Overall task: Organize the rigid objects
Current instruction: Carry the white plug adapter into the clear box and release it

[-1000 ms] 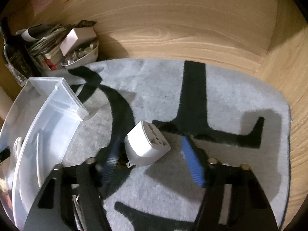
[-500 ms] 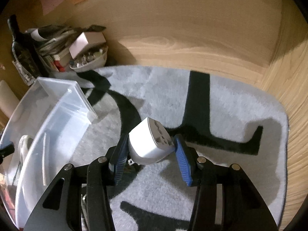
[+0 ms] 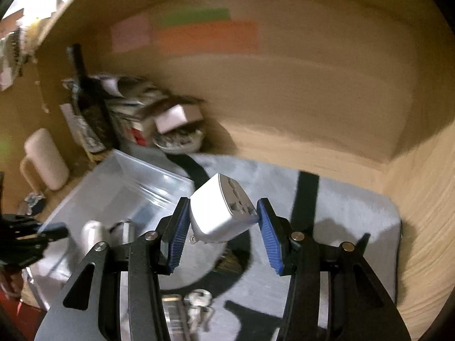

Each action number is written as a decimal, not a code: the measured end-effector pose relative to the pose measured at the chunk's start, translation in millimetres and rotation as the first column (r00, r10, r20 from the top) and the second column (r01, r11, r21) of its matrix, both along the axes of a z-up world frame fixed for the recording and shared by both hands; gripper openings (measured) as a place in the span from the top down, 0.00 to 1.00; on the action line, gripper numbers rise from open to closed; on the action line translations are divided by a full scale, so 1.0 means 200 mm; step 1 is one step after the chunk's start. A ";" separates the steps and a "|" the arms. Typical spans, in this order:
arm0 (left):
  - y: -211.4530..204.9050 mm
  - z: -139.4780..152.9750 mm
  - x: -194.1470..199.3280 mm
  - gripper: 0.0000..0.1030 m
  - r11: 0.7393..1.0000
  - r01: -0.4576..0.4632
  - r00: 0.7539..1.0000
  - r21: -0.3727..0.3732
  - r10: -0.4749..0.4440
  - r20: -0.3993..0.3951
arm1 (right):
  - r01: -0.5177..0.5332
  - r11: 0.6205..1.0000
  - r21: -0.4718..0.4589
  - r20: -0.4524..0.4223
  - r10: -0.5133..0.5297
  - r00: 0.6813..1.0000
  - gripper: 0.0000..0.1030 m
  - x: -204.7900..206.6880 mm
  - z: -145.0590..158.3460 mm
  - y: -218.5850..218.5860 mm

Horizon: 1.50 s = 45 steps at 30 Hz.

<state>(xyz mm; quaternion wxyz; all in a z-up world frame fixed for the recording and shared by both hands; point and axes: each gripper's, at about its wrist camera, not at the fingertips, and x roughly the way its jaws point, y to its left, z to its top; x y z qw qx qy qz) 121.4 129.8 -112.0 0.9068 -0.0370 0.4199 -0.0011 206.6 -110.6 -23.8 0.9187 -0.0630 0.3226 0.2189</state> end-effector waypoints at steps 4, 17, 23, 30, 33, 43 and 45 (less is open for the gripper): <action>0.00 0.00 0.00 0.94 1.000 0.000 1.000 -0.005 0.000 0.001 | -0.057 0.998 0.000 0.039 0.057 0.998 0.57 -0.08 0.06 0.09; 0.00 0.01 0.00 0.94 1.000 0.000 1.000 -0.006 0.000 0.004 | -0.223 0.974 -0.032 0.011 0.223 0.975 0.57 -0.17 -0.02 0.40; -0.01 0.02 -0.01 0.94 1.000 0.003 1.000 -0.007 -0.003 0.008 | -0.254 0.964 -0.077 -0.075 0.249 0.966 0.57 -0.15 -0.17 0.49; -0.02 0.01 -0.01 0.94 1.000 0.009 1.000 -0.001 -0.009 0.011 | -0.300 0.946 -0.124 -0.119 0.286 0.951 0.57 -0.18 -0.25 0.57; -0.02 0.01 -0.01 0.94 1.000 0.009 1.000 -0.001 -0.009 0.011 | -0.313 0.937 -0.153 -0.135 0.294 0.946 0.57 -0.19 -0.29 0.60; -0.02 0.01 -0.01 0.94 1.000 0.009 1.000 -0.001 -0.009 0.011 | -0.322 0.933 -0.163 -0.162 0.296 0.941 0.56 -0.19 -0.32 0.63; -0.02 0.01 -0.01 0.94 1.000 0.009 1.000 -0.001 -0.009 0.012 | -0.314 0.936 -0.161 -0.160 0.290 0.944 0.56 -0.19 -0.32 0.63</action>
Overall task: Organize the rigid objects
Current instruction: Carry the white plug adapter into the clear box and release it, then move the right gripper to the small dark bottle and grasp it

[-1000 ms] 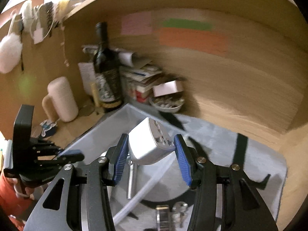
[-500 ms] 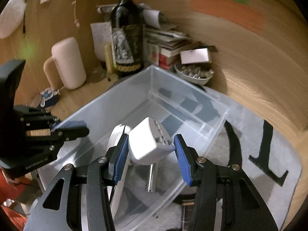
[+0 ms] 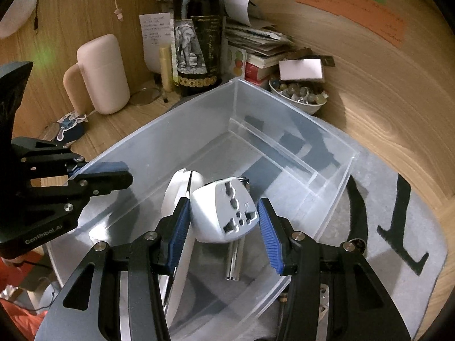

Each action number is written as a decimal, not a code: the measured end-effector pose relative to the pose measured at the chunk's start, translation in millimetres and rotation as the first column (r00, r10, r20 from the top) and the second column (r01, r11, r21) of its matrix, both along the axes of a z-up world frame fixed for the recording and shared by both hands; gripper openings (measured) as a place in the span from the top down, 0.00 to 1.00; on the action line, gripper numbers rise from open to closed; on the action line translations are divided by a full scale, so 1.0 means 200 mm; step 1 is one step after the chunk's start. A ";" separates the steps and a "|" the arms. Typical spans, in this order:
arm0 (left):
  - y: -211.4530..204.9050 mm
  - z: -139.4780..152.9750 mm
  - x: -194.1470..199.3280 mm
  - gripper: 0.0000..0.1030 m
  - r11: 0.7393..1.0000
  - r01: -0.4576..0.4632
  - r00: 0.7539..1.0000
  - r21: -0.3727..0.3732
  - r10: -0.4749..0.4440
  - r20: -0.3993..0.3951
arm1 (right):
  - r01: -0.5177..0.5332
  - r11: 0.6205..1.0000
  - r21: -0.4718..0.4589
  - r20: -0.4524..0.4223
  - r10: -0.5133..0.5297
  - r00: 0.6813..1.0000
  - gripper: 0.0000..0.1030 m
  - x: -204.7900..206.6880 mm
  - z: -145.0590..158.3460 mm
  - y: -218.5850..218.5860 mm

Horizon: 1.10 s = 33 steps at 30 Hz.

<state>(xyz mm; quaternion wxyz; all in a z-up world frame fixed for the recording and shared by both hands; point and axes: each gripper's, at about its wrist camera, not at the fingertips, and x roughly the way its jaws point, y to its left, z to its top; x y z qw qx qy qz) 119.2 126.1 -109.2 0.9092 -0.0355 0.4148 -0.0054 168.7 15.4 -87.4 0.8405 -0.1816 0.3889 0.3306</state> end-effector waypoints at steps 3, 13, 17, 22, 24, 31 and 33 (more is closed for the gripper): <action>0.00 0.00 0.00 0.94 1.000 0.000 1.000 0.000 0.000 0.000 | 0.005 1.000 0.009 -0.001 -0.005 1.000 0.56 0.00 0.01 -0.01; 0.00 0.00 0.00 0.94 1.000 0.000 1.000 0.002 0.000 0.000 | 0.020 0.999 0.042 0.048 -0.022 0.999 0.45 -0.02 0.10 -0.07; 0.00 0.00 0.00 0.94 1.000 0.001 1.000 0.003 -0.001 0.000 | 0.030 0.998 0.064 0.088 -0.035 0.996 0.39 -0.04 0.16 -0.10; 0.00 0.00 0.00 0.94 1.000 0.001 1.000 0.002 -0.001 0.000 | 0.064 0.993 0.098 0.147 -0.078 0.986 0.28 -0.06 0.26 -0.18; 0.00 0.00 0.00 0.94 1.000 0.001 1.000 0.002 -0.001 0.000 | 0.084 0.991 0.105 0.172 -0.101 0.980 0.27 -0.06 0.29 -0.23; 0.00 0.00 0.00 0.94 1.000 0.000 1.000 0.002 0.000 0.001 | 0.183 0.976 0.116 0.202 -0.204 0.958 0.26 -0.02 0.35 -0.40; 0.00 0.00 0.00 0.94 1.000 0.001 1.000 0.001 -0.001 0.000 | 0.216 0.970 0.113 0.192 -0.235 0.953 0.26 0.01 0.33 -0.46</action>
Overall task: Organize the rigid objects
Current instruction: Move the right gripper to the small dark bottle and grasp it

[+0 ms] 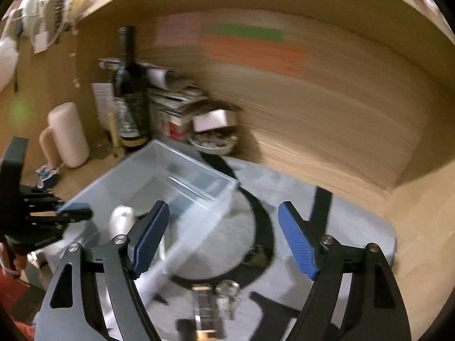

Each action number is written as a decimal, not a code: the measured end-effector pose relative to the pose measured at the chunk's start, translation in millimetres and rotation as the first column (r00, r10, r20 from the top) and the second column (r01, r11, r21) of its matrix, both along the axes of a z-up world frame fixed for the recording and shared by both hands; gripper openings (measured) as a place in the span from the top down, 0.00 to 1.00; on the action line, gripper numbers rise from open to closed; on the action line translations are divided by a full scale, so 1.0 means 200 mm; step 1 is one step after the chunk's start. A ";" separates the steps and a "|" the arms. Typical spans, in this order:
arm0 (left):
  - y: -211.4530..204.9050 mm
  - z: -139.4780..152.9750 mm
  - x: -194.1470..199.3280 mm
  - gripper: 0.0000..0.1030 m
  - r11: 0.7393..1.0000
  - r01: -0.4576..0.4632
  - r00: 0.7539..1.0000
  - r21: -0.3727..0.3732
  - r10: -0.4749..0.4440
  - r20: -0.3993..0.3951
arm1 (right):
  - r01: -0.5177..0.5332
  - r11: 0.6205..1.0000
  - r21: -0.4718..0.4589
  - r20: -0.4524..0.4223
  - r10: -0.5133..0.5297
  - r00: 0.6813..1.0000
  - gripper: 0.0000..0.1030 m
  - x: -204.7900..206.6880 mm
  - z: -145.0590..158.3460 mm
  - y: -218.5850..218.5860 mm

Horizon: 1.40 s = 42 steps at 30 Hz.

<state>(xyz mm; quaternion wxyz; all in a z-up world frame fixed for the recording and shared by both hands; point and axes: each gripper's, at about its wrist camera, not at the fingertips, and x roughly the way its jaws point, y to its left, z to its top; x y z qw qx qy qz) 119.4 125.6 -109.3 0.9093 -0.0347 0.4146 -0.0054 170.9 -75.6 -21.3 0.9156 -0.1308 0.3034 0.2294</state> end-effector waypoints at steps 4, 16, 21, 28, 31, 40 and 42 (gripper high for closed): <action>0.00 0.00 0.00 0.94 1.000 0.001 1.000 0.001 -0.001 0.000 | 0.055 0.999 -0.003 -0.063 -0.055 0.996 0.26 0.05 -0.09 -0.09; 0.00 0.00 0.00 0.94 1.000 0.000 1.000 -0.001 0.000 0.001 | 0.106 0.990 -0.094 -0.225 -0.125 0.966 0.26 0.12 -0.43 -0.21; 0.00 0.00 0.00 0.94 1.000 0.001 1.000 0.001 -0.001 0.000 | 0.120 0.989 -0.092 -0.251 -0.139 0.958 0.26 0.23 -0.48 -0.19; 0.00 0.00 0.00 0.94 1.000 0.004 1.000 0.003 -0.004 -0.001 | 0.103 0.991 -0.085 -0.307 -0.125 0.943 0.47 0.34 -0.57 -0.14; 0.00 0.00 0.00 0.94 1.000 0.004 1.000 0.003 -0.004 -0.001 | 0.084 0.994 -0.067 -0.302 -0.101 0.948 0.68 0.32 -0.56 -0.14; 0.00 0.00 0.00 0.94 1.000 0.005 1.000 0.004 -0.005 -0.001 | 0.059 0.997 -0.052 -0.248 -0.070 0.966 0.68 0.23 -0.44 -0.12; 0.00 -0.01 0.00 0.94 1.000 0.005 1.000 0.004 -0.005 -0.001 | 0.050 0.998 -0.045 -0.226 -0.059 0.972 0.68 0.21 -0.40 -0.10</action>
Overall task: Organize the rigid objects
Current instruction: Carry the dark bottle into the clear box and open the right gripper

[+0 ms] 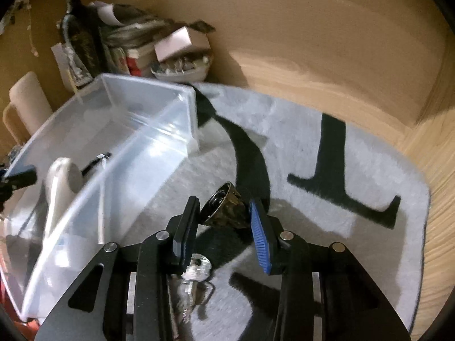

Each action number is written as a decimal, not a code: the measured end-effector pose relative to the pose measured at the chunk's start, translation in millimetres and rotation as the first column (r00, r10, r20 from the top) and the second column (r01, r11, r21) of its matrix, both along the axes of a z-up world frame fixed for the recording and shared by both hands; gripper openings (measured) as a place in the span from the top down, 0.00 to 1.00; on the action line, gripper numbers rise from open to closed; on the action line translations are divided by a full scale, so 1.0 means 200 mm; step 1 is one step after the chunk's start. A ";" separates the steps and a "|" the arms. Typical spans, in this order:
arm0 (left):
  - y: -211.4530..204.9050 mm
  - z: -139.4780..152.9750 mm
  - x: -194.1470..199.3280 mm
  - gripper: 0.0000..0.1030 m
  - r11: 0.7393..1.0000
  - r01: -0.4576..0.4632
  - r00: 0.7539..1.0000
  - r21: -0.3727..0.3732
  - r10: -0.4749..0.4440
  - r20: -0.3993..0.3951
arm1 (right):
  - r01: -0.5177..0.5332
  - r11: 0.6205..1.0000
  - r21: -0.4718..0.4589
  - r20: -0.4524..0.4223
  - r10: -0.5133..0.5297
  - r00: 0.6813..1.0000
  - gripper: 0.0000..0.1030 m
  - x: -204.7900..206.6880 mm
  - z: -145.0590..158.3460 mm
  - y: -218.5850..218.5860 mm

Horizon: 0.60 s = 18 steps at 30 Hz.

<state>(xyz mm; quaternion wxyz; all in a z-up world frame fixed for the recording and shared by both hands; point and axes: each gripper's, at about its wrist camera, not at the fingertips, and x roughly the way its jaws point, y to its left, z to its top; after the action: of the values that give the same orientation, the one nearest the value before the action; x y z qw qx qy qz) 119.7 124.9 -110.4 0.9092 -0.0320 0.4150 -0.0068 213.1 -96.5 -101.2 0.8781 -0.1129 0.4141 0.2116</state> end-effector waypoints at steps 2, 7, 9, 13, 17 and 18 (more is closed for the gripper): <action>0.00 0.00 0.00 0.94 1.000 0.000 1.000 0.000 0.000 0.000 | -0.010 1.000 0.005 0.028 0.009 1.000 0.68 -0.02 0.05 0.01; 0.00 0.00 0.00 0.94 1.000 0.000 1.000 0.000 0.000 0.000 | -0.040 0.999 0.025 0.093 0.037 0.995 0.68 -0.09 0.19 0.06; 0.00 0.00 0.00 0.94 1.000 0.000 1.000 0.000 0.000 0.000 | -0.054 0.998 0.033 0.124 0.049 0.991 0.68 -0.09 0.24 0.09; 0.00 0.00 0.00 0.94 1.000 0.000 1.000 0.000 0.000 0.000 | -0.089 0.995 0.049 0.171 0.080 0.982 0.68 -0.15 0.32 0.13; 0.00 0.00 0.00 0.94 1.000 0.000 1.000 0.000 0.000 0.000 | -0.130 0.990 0.049 0.209 0.117 0.971 0.68 -0.20 0.38 0.20; 0.00 0.00 0.00 0.94 1.000 0.000 1.000 -0.001 0.000 0.000 | -0.142 0.989 0.050 0.212 0.129 0.969 0.68 -0.21 0.39 0.22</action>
<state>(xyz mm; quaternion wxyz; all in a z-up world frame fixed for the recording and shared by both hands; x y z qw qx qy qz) 120.0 124.6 -110.4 0.9093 -0.0323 0.4149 -0.0067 171.4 -52.7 -23.1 0.9033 -0.1338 0.3041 0.2715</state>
